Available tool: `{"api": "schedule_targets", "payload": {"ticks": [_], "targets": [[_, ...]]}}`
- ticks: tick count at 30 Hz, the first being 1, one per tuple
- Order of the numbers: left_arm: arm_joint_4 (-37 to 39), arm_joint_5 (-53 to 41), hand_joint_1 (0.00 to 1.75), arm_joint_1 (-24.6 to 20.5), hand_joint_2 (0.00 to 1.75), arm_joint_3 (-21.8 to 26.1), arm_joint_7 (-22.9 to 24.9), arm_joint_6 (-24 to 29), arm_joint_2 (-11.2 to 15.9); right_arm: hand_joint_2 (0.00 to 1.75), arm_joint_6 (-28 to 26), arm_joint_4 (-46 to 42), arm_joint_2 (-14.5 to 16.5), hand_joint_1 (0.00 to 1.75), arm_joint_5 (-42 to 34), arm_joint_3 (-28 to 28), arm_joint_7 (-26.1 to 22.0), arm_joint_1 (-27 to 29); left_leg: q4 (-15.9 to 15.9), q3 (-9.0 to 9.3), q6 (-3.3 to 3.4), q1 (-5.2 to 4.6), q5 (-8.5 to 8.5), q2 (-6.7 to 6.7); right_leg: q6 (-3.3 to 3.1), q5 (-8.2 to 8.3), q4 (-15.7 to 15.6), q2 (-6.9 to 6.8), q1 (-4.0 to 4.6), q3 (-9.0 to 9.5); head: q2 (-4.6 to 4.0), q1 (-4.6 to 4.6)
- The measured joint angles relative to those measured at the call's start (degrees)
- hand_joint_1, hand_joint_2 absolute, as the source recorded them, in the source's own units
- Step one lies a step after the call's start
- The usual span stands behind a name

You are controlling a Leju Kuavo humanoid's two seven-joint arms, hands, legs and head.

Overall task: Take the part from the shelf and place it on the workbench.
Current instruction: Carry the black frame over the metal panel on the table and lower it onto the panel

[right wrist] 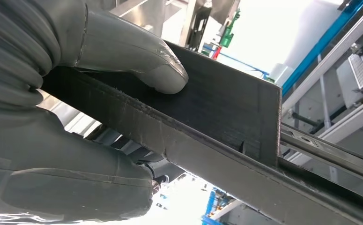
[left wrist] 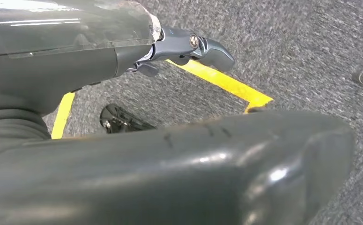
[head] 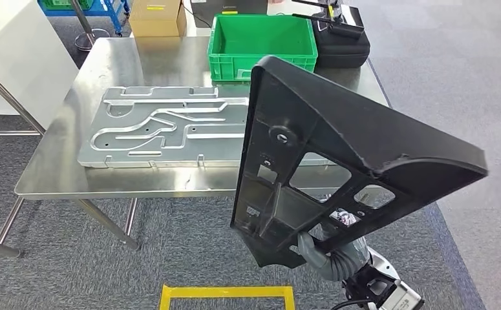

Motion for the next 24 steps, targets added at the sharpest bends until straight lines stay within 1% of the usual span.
{"api": "schedule_targets", "payload": {"ticks": [1,2,3,4,6,7,8,9,11,12,13,14,16,17,18,20,22,23,24], "targets": [[0.00,-0.01,0.00,-0.02,0.00,0.00,0.00,-0.02,-0.03,1.75,-0.10,0.19,-0.10,1.68,0.22,-0.01,0.00,-0.08,0.04,0.54,-0.29,0.00,-0.43,0.00,-0.12,1.98,-3.46,-0.07,0.03,1.11,0.00,-0.01],[0.00,-0.04,0.00,-0.05,0.00,-0.01,-0.01,-0.07,-0.04,1.75,-0.33,0.42,-0.19,1.68,0.71,-0.03,-0.01,-0.27,0.13,0.85,-0.62,-0.01,-0.79,0.00,-0.44,3.10,-6.21,-0.14,0.16,1.98,0.00,-0.01],[0.00,-0.07,0.00,-0.07,0.00,-0.01,-0.05,-0.16,-0.05,1.75,-0.80,0.73,-0.28,1.68,1.63,-0.11,-0.01,-0.52,0.20,0.90,-1.01,-0.07,-1.10,0.03,-0.85,3.55,-7.68,-0.17,0.29,2.34,0.00,-0.04],[0.00,-0.10,0.00,-0.09,0.00,-0.02,-0.13,-0.27,-0.06,1.75,-1.63,1.17,-0.43,1.68,3.14,-0.28,0.01,-0.85,0.42,0.93,-1.39,-0.13,-1.22,0.07,-1.29,3.19,-8.03,-0.14,0.44,2.32,0.00,-0.09],[0.00,-0.15,0.00,-0.09,0.00,-0.02,-0.31,-0.59,-0.07,1.75,-4.34,2.29,-0.86,1.68,7.95,-0.94,0.15,-1.75,0.95,0.94,-2.04,-0.11,-1.51,0.13,-2.11,3.56,-8.38,-0.02,0.38,2.60,0.00,-0.13],[0.00,-0.18,0.00,-0.10,0.00,-0.02,-0.40,-0.78,-0.10,1.75,-6.14,2.99,-1.19,1.68,11.01,-1.40,0.27,-2.32,1.90,0.75,-2.27,-0.02,-1.95,0.13,-2.42,3.47,-8.54,0.01,0.33,2.88,0.00,-0.14],[0.00,-0.24,0.00,-0.12,0.00,-0.03,-0.53,-0.97,-0.12,1.75,-8.40,3.79,-1.56,1.68,14.64,-1.88,0.57,-3.01,3.77,-0.13,-2.51,0.09,-2.99,0.13,-2.70,3.41,-8.67,0.01,0.28,3.14,0.00,-0.15],[0.00,-0.37,0.00,-0.13,0.00,-0.03,-0.72,-1.15,-0.15,1.75,-11.04,4.69,-1.93,1.68,18.85,-2.31,1.22,-3.74,6.73,-1.69,-2.73,0.22,-4.50,0.14,-2.91,3.32,-8.78,-0.01,0.28,3.30,0.00,-0.17],[0.01,-0.74,0.00,-0.07,0.00,-0.07,-1.15,-1.43,-0.22,1.75,-17.01,7.18,-2.79,1.68,28.85,-2.82,3.94,-5.63,14.19,-6.07,-3.07,0.33,-7.61,0.13,-3.19,3.12,-8.74,0.02,0.38,3.35,0.00,-0.19],[0.01,-0.99,0.00,0.01,0.00,-0.10,-1.33,-1.57,-0.28,1.75,-19.61,8.77,-3.30,1.68,33.83,-2.88,5.78,-6.90,16.58,-7.83,-3.12,0.37,-8.16,0.13,-3.25,3.05,-8.69,0.06,0.43,3.35,0.00,-0.19],[0.02,-1.22,0.00,0.07,0.00,-0.18,-1.45,-1.75,-0.35,1.75,-21.61,10.55,-3.81,1.68,38.42,-2.84,7.72,-8.52,17.09,-8.76,-3.08,0.39,-7.60,0.13,-3.26,2.98,-8.62,0.14,0.46,3.36,0.00,-0.19],[0.03,-1.50,0.00,0.09,0.00,-0.32,-1.53,-1.94,-0.41,1.75,-22.90,12.38,-4.24,1.68,42.44,-2.69,9.71,-10.56,15.33,-8.62,-2.98,0.40,-5.85,0.14,-3.22,2.92,-8.54,0.24,0.46,3.39,0.00,-0.19],[0.04,-1.99,0.00,-0.04,0.00,-0.71,-1.57,-2.23,-0.44,1.75,-24.09,15.97,-4.74,1.68,49.30,-1.92,13.47,-15.79,7.74,-6.25,-2.63,0.37,-0.94,0.22,-3.05,2.83,-8.40,0.45,0.48,3.51,0.00,-0.17],[0.04,-2.20,0.00,-0.22,0.00,-0.90,-1.57,-2.30,-0.44,1.75,-24.51,17.85,-4.83,1.68,52.42,-1.25,15.21,-18.69,4.51,-5.21,-2.39,0.23,0.38,0.30,-2.82,2.86,-8.35,0.57,0.50,3.48,0.00,-0.17],[0.04,-2.36,0.00,-0.41,0.00,-1.05,-1.57,-2.32,-0.44,1.75,-24.92,19.73,-4.85,1.68,55.06,-0.46,16.65,-21.56,2.53,-4.59,-2.09,0.07,1.16,0.36,-2.52,2.90,-8.32,0.64,0.52,3.39,0.00,-0.17],[0.04,-2.60,0.00,-0.68,0.00,-1.28,-1.57,-2.22,-0.45,1.75,-26.07,23.49,-4.86,1.68,59.22,1.32,19.16,-26.65,1.80,-4.53,-1.38,-0.21,1.37,0.32,-1.72,3.03,-8.38,0.70,0.54,3.24,0.00,-0.15],[0.04,-2.72,0.00,-0.72,0.00,-1.44,-1.57,-2.03,-0.49,1.75,-26.98,27.10,-4.80,1.68,61.89,3.19,21.40,-31.32,1.19,-4.26,-0.67,0.05,2.51,0.24,-1.02,2.61,-7.97,0.54,0.52,3.07,0.00,-0.10],[0.04,-2.75,0.00,-0.75,0.00,-1.48,-1.57,-1.96,-0.51,1.75,-27.10,29.11,-4.65,1.68,62.75,4.21,22.35,-33.83,0.84,-4.13,-0.35,0.19,2.84,0.25,-0.76,1.76,-6.71,0.44,0.50,2.46,0.00,-0.05],[0.04,-2.77,0.00,-0.80,0.00,-1.49,-1.57,-1.92,-0.54,1.75,-26.86,31.30,-4.41,1.68,63.29,5.25,23.13,-36.33,0.58,-4.05,-0.14,0.29,3.06,0.28,-0.56,0.37,-4.28,0.33,0.45,1.28,0.00,-0.02]]}}
